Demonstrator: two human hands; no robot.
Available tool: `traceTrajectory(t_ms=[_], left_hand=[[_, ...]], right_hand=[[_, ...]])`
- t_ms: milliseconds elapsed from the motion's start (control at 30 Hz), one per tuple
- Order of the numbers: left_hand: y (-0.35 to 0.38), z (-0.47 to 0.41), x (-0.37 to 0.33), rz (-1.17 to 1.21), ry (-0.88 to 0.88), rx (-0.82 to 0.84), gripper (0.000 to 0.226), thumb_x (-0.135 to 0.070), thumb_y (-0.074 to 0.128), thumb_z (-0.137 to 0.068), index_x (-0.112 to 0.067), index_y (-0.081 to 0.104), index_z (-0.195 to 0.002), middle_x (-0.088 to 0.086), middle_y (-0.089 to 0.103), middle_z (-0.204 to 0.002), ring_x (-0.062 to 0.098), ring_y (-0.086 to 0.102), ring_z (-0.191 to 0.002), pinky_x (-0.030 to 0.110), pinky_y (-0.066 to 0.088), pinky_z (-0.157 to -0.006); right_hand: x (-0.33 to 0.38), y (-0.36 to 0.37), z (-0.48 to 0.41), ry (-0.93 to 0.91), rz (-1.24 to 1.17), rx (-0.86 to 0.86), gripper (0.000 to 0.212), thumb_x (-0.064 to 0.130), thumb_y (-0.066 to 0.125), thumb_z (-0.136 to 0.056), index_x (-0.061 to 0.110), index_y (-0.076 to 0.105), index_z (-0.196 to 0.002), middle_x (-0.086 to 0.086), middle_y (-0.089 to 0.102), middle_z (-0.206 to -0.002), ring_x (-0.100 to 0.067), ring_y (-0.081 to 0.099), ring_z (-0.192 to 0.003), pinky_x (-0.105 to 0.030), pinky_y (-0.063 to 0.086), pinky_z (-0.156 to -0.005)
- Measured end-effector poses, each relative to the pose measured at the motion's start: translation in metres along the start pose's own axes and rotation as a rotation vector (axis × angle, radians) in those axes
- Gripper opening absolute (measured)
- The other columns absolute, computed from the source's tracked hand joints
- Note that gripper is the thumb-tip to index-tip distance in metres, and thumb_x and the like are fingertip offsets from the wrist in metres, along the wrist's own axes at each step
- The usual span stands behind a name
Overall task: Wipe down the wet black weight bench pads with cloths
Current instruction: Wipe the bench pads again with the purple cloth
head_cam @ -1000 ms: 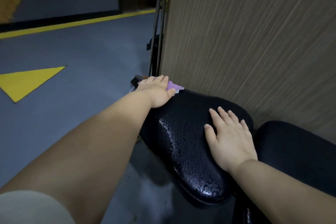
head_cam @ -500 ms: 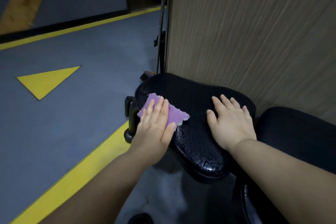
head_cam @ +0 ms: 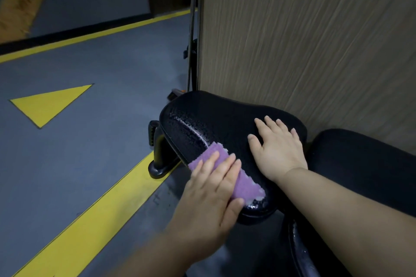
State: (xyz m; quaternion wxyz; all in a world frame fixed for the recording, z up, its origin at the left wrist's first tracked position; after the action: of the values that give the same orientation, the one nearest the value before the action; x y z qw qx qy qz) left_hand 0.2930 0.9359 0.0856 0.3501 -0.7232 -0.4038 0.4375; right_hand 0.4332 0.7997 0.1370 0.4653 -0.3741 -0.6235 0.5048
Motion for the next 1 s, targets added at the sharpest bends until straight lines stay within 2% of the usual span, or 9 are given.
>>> traceTrajectory(t_ms=[133, 233, 300, 367, 500, 667, 733, 833, 1000], left_hand=[[0.003, -0.005, -0.013, -0.089, 0.017, -0.007, 0.062, -0.047, 0.035, -0.097, -0.015, 0.036, -0.149, -0.001, 0.037, -0.155, 0.023, 0.025, -0.146, 0.041, 0.013, -0.116], [0.002, -0.012, -0.020, -0.147, 0.048, 0.005, 0.064, -0.049, 0.041, -0.092, -0.014, 0.044, -0.145, -0.001, 0.044, -0.150, 0.024, 0.034, -0.142, 0.042, 0.018, -0.114], [0.003, -0.017, -0.026, -0.163, 0.073, 0.005, 0.063, -0.050, 0.041, -0.092, -0.015, 0.047, -0.144, -0.001, 0.046, -0.148, 0.024, 0.037, -0.140, 0.042, 0.019, -0.114], [0.006, -0.020, -0.031, -0.158, 0.091, 0.005, 0.063, -0.050, 0.041, -0.092, -0.013, 0.049, -0.142, 0.001, 0.047, -0.148, 0.025, 0.039, -0.139, 0.042, 0.021, -0.113], [0.008, -0.022, -0.035, -0.138, 0.085, -0.002, 0.063, -0.051, 0.041, -0.093, -0.011, 0.051, -0.140, 0.004, 0.047, -0.147, 0.026, 0.041, -0.138, 0.042, 0.024, -0.112], [0.004, -0.020, -0.035, -0.026, 0.072, -0.014, 0.057, -0.050, 0.028, -0.100, -0.018, 0.052, -0.141, 0.002, 0.046, -0.149, 0.023, 0.039, -0.139, 0.038, 0.021, -0.114], [-0.001, -0.021, -0.033, 0.097, 0.039, -0.024, 0.055, -0.047, 0.018, -0.102, -0.025, 0.048, -0.143, -0.005, 0.049, -0.146, 0.016, 0.035, -0.140, 0.032, 0.017, -0.114], [-0.002, -0.022, -0.030, 0.146, 0.025, -0.048, 0.049, -0.038, 0.033, -0.099, -0.025, 0.042, -0.146, -0.010, 0.058, -0.136, 0.011, 0.035, -0.137, 0.022, 0.014, -0.111], [-0.003, -0.021, -0.035, 0.107, 0.056, -0.065, 0.056, -0.044, 0.049, -0.086, -0.028, 0.051, -0.139, -0.015, 0.062, -0.129, 0.009, 0.045, -0.123, 0.020, 0.018, -0.104]], right_hand=[[-0.009, -0.014, 0.001, 0.012, -0.347, 0.058, 0.049, 0.041, 0.047, -0.096, 0.029, 0.040, -0.144, 0.008, 0.031, -0.154, -0.011, 0.016, -0.146, -0.036, 0.003, -0.120], [-0.021, -0.035, 0.022, 0.013, -0.693, 0.021, 0.020, 0.032, 0.064, -0.088, 0.036, 0.067, -0.108, 0.015, 0.060, -0.119, -0.003, 0.051, -0.118, -0.030, 0.035, -0.108], [-0.033, -0.043, 0.044, -0.066, -0.582, -0.035, 0.006, 0.029, 0.070, -0.081, 0.034, 0.068, -0.079, 0.014, 0.063, -0.092, 0.000, 0.058, -0.093, -0.027, 0.045, -0.090], [-0.042, -0.047, 0.066, -0.127, -0.453, 0.020, 0.008, 0.035, 0.071, -0.076, 0.032, 0.065, -0.072, 0.013, 0.062, -0.081, -0.002, 0.058, -0.083, -0.028, 0.047, -0.082], [-0.054, -0.046, 0.089, -0.219, -0.212, 0.161, 0.020, 0.062, 0.056, -0.067, 0.045, 0.061, -0.075, 0.026, 0.061, -0.088, 0.004, 0.053, -0.095, -0.035, 0.042, -0.092], [-0.052, -0.045, 0.087, -0.210, -0.135, 0.148, 0.019, 0.055, 0.070, -0.070, 0.045, 0.055, -0.074, 0.025, 0.058, -0.087, 0.005, 0.045, -0.101, -0.038, 0.034, -0.101], [-0.051, -0.047, 0.085, -0.202, -0.151, 0.155, 0.021, 0.061, 0.065, -0.064, 0.042, 0.059, -0.072, 0.025, 0.059, -0.084, 0.006, 0.045, -0.100, -0.038, 0.034, -0.101], [-0.051, -0.049, 0.082, -0.192, -0.208, 0.168, 0.035, 0.071, 0.057, -0.057, 0.040, 0.065, -0.071, 0.028, 0.061, -0.081, 0.006, 0.046, -0.100, -0.037, 0.035, -0.101], [-0.048, -0.049, 0.078, -0.249, -0.155, 0.182, 0.017, 0.050, 0.074, -0.067, 0.036, 0.064, -0.071, 0.024, 0.061, -0.079, 0.007, 0.045, -0.101, -0.032, 0.030, -0.102]])
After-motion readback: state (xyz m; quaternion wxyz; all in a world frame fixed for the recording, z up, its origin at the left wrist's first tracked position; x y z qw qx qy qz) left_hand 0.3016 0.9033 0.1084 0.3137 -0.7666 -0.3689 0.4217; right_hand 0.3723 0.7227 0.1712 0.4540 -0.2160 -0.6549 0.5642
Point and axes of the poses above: each hand's wrist, its own z-axis away from the middle knuckle, its own y-axis out of the palm, x = y × z, the point moved 1 cm from there along -z, towards the middle knuckle
